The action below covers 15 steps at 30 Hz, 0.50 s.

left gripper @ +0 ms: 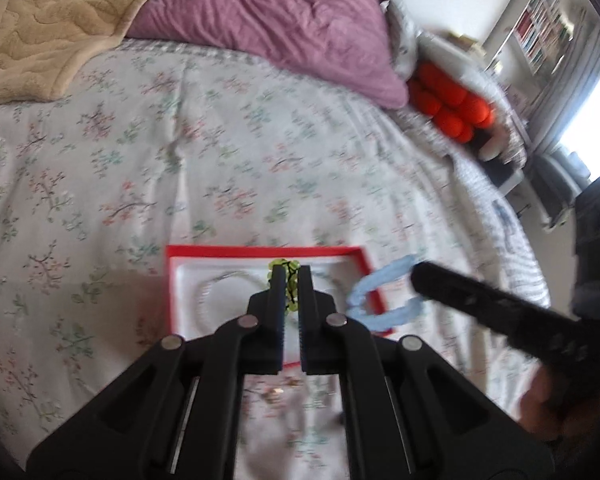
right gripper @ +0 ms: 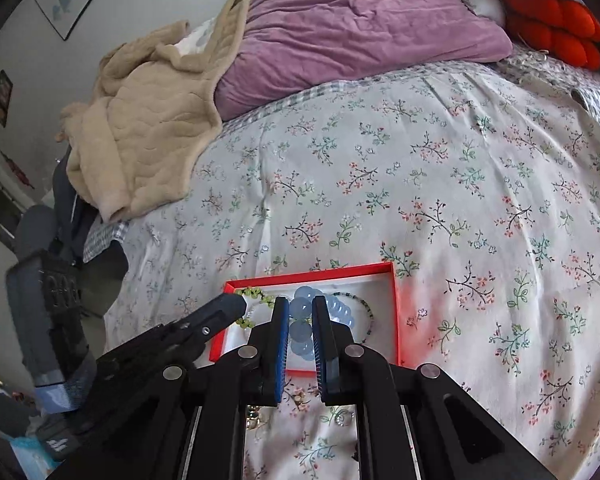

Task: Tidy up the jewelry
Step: 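Carry both bracelets into the red box and open both tools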

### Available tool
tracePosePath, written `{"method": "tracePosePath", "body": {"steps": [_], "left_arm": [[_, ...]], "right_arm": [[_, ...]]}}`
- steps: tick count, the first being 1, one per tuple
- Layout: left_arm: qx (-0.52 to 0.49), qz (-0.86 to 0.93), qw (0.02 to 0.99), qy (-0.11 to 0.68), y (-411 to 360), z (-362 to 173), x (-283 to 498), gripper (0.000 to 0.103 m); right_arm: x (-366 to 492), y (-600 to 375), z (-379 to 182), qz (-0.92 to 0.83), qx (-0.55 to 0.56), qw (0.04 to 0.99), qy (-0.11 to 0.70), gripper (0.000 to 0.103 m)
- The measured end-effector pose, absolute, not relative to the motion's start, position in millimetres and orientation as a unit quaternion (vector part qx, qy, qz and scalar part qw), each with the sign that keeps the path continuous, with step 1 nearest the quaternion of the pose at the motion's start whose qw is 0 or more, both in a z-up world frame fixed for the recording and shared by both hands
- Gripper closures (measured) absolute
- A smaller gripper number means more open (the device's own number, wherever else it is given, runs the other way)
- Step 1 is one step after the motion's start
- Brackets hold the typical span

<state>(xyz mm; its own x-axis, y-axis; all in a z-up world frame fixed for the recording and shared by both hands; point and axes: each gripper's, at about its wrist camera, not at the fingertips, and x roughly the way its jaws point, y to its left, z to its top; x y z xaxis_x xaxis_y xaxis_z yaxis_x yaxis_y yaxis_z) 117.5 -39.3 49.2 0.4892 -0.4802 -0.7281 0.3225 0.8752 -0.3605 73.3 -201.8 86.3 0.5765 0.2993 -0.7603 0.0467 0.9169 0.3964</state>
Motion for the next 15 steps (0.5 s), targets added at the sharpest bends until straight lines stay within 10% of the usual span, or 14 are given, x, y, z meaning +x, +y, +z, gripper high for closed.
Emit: {"method": "tracePosePath", "body": {"steps": [15], "left_arm": [[-0.022, -0.167, 0.860, 0.481, -27.4, 22.4, 127.4, 0.097]], "right_arm": [[96.2, -179.9, 51.6, 0.068, 0.165, 0.850, 0.495, 0.092]]}}
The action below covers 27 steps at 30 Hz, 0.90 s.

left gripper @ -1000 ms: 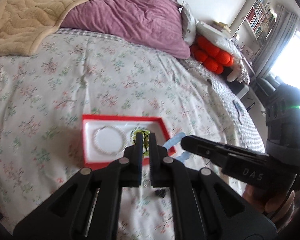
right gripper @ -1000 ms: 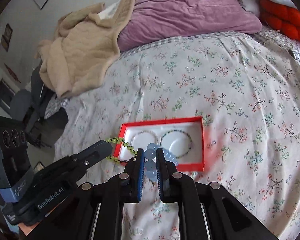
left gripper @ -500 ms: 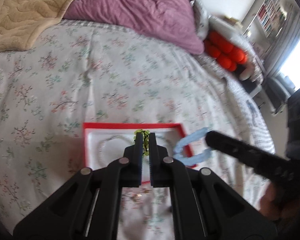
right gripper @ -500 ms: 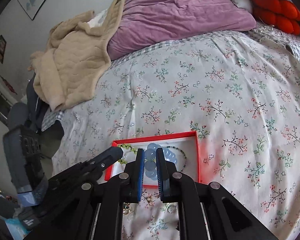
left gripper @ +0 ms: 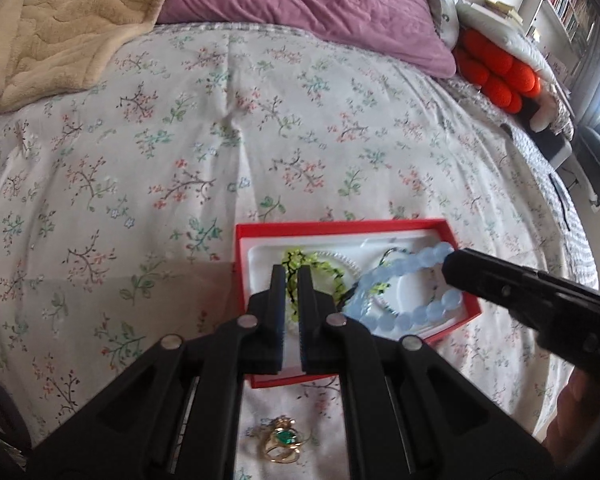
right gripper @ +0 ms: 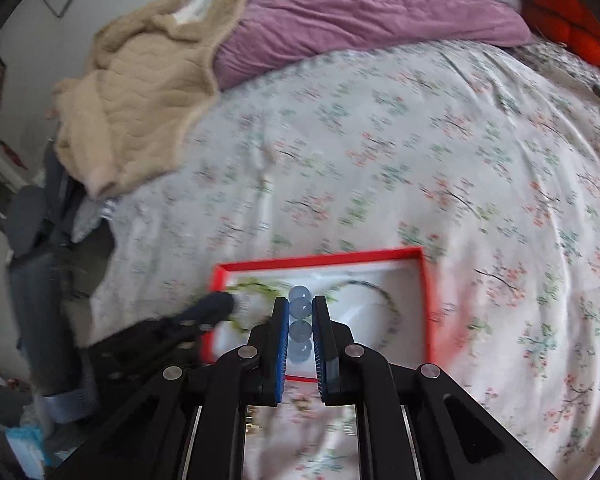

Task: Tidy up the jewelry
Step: 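Carry both bracelets into the red box and open both tools, then withdraw both tools from the box toward the ring and hair clip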

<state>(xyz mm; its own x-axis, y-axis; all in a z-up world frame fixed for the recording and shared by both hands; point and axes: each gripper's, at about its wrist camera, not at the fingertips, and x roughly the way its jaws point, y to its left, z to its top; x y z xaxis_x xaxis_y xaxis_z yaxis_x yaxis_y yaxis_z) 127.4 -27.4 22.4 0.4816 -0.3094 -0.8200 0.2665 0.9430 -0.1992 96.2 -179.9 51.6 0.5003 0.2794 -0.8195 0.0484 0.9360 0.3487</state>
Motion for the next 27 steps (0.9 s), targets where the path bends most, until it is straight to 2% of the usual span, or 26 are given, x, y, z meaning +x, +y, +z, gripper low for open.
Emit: {"method": "tracePosePath", "body": {"steps": [10, 12, 14, 17, 23, 27], "left_arm": [[-0.010, -0.173, 0.860, 0.480, -32.9, 24.4, 124.1, 0.096], [-0.007, -0.175, 0.859, 0.482, -34.8, 25.5, 123.1, 0.090], [-0.007, -0.173, 0.859, 0.481, -35.8, 27.7, 121.1, 0.074], [-0.006, -0.174, 0.861, 0.478, -35.9, 33.9, 116.1, 0.060], [0.003, -0.169, 0.862, 0.477, -32.8, 43.5, 99.7, 0.041], [0.017, -0.158, 0.861, 0.483, -29.6, 43.6, 86.2, 0.028]], "right_arm": [[96.1, -204.9, 36.0, 0.031, 0.163, 0.844, 0.510, 0.090], [95.2, -206.7, 37.6, 0.027, 0.163, 0.845, 0.509, 0.089], [94.2, -206.6, 40.0, 0.026, 0.161, 0.845, 0.509, 0.087], [90.6, -205.5, 43.1, 0.025, 0.150, 0.846, 0.512, 0.087], [77.6, -206.2, 51.1, 0.027, 0.133, 0.848, 0.513, 0.085], [64.5, -208.6, 55.3, 0.030, 0.124, 0.847, 0.515, 0.079]]}}
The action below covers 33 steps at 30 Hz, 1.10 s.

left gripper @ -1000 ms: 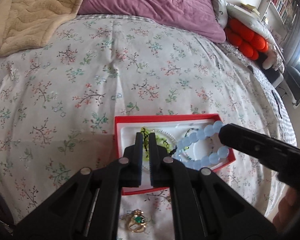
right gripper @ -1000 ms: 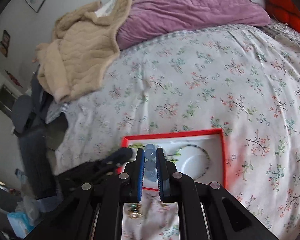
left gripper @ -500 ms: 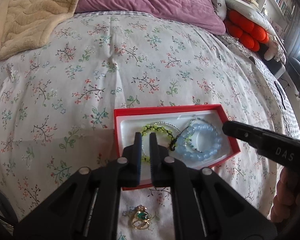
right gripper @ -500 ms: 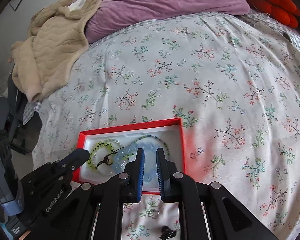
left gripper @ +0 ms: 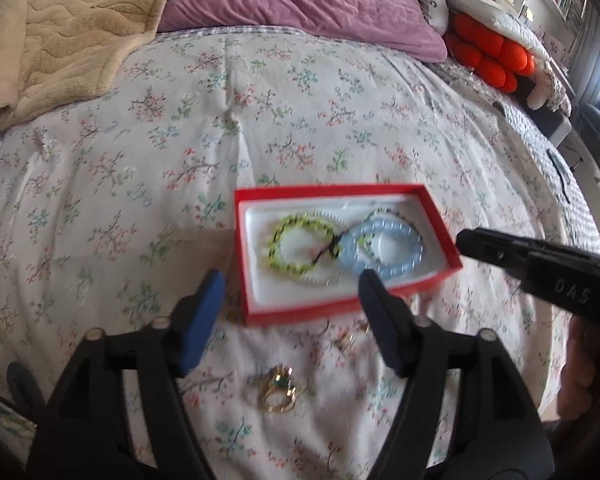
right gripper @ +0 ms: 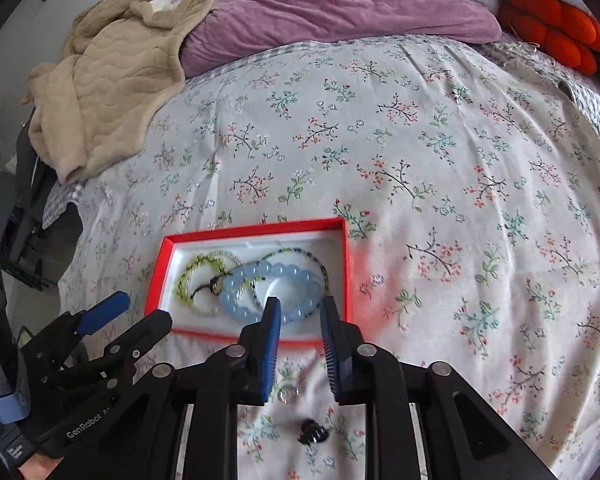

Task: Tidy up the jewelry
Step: 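Withdraw both tools from the box toward the ring and hair clip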

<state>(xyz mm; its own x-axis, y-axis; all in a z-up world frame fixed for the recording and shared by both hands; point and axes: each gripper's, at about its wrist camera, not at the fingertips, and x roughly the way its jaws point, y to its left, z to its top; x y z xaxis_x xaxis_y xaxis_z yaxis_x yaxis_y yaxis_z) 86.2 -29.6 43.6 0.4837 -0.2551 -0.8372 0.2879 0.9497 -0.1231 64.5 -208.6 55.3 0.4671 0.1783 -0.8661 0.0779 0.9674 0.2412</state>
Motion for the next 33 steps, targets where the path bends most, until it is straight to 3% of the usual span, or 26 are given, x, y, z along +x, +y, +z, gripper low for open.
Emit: {"method": "tracePosePath", "body": {"steps": [2, 4, 11, 16, 24, 33], "left_arm": [[0.024, -0.151, 0.862, 0.484, -27.6, 43.9, 79.0, 0.022], [0.029, -0.147, 0.862, 0.485, -25.4, 44.0, 71.5, 0.020], [0.030, -0.128, 0.857, 0.499, -15.0, 38.1, 49.3, 0.011], [0.029, -0.114, 0.855, 0.505, -8.8, 31.7, 34.6, 0.002], [0.035, -0.097, 0.848, 0.520, 5.3, 17.4, 29.4, 0.001], [0.012, -0.105, 0.833, 0.544, 29.4, 0.3, 27.3, 0.001]], "right_arm": [[57.8, -208.8, 57.6, 0.029, 0.119, 0.849, 0.513, 0.069], [50.4, -208.8, 60.5, 0.028, 0.117, 0.853, 0.508, 0.034], [30.2, -207.1, 63.1, 0.027, 0.108, 0.855, 0.506, 0.030], [15.5, -209.0, 58.6, 0.011, 0.101, 0.855, 0.509, 0.014], [-1.8, -202.9, 43.7, -0.005, 0.048, 0.857, 0.514, 0.000], [-17.1, -194.9, 12.2, 0.008, 0.003, 0.839, 0.543, 0.000]]}}
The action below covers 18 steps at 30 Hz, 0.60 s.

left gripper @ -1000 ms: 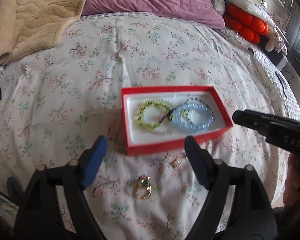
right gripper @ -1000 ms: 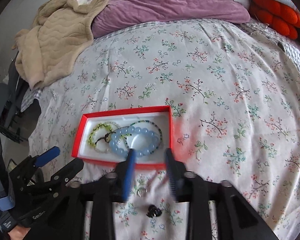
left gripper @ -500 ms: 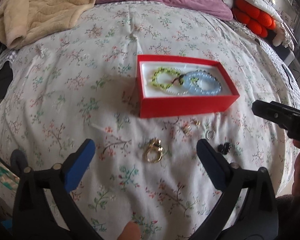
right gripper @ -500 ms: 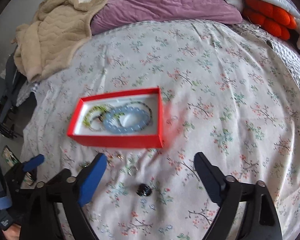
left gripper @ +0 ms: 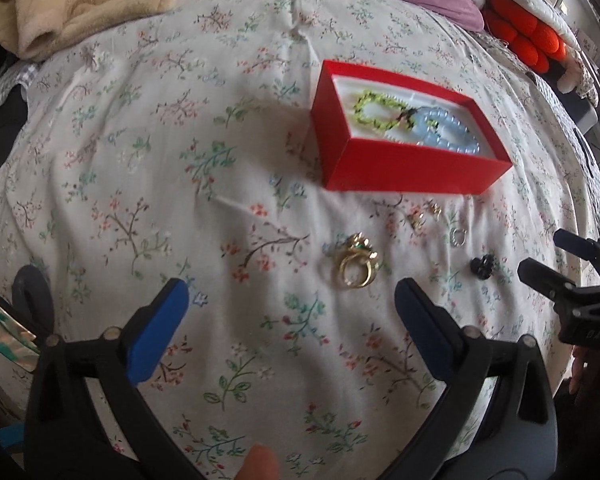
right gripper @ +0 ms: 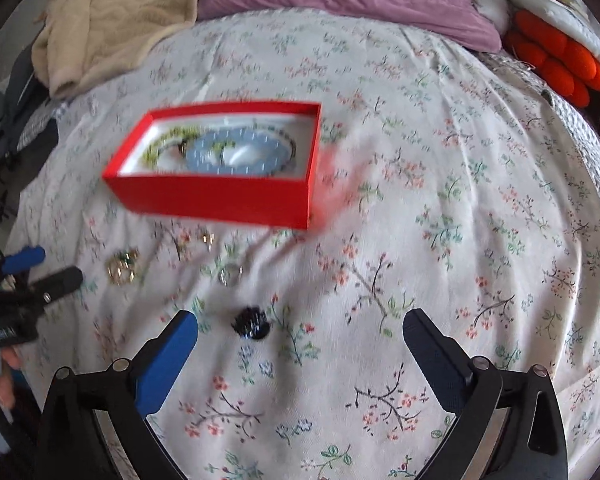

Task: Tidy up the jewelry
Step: 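Withdraw both tools from the box toward the ring and hair clip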

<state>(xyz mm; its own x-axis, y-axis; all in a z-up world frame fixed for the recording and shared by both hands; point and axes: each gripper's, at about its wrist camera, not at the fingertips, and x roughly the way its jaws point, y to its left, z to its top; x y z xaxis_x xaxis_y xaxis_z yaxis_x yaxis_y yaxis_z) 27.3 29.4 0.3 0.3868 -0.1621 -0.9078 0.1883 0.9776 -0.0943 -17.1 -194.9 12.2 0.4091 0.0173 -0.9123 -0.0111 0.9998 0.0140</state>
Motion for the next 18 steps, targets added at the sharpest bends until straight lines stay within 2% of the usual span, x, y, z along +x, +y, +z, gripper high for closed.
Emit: {"method": "tracePosePath", "body": {"steps": [13, 18], "left_arm": [[0.090, -0.146, 0.827, 0.535, 17.9, -37.5, 2.7, 0.001], [0.100, -0.180, 0.826, 0.524, 7.8, -35.7, -1.6, 0.001]], "right_arm": [[-33.1, -178.3, -39.8, 0.059, -0.058, 0.813, 0.576, 0.000], [-36.6, -182.9, -44.1, 0.070, -0.055, 0.824, 0.560, 0.000]]}}
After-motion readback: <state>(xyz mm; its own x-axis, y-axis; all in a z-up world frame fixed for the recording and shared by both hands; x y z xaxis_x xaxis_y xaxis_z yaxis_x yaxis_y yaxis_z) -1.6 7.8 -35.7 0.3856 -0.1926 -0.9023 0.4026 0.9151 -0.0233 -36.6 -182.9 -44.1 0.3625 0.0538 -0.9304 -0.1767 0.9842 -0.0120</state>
